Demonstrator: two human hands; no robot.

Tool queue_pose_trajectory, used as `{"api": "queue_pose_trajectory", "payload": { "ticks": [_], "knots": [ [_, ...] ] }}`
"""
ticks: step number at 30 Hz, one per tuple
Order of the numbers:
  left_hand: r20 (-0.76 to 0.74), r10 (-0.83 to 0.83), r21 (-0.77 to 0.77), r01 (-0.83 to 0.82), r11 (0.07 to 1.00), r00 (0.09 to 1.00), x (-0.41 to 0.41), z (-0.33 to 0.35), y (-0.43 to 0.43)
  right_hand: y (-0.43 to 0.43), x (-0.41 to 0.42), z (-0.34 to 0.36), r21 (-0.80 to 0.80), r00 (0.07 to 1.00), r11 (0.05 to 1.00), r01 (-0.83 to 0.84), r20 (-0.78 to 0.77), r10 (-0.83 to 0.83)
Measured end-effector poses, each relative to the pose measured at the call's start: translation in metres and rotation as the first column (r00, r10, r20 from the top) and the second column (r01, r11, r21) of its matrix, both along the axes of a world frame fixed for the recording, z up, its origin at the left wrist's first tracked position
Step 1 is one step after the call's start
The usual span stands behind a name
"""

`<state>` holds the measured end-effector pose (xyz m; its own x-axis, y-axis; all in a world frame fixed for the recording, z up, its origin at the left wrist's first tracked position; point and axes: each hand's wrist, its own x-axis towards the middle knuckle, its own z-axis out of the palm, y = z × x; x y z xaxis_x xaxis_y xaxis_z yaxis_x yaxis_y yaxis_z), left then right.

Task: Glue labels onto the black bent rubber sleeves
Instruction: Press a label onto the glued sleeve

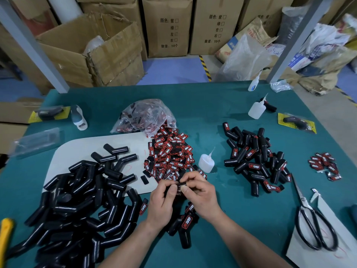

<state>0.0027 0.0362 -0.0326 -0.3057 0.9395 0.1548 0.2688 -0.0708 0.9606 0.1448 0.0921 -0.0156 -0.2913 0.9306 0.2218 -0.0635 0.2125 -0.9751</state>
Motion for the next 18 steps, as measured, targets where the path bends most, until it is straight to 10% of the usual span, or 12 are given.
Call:
{"api": "queue_pose_trajectory", "payload": {
  "ticks": [18],
  "knots": [
    [0.010, -0.058, 0.058, 0.057, 0.997, 0.998, 0.0014, 0.0060, -0.0004, 0.0048, 0.0008, -0.0019, -0.129, 0.995, 0.987, 0.093, -0.007, -0.095]
  ]
}}
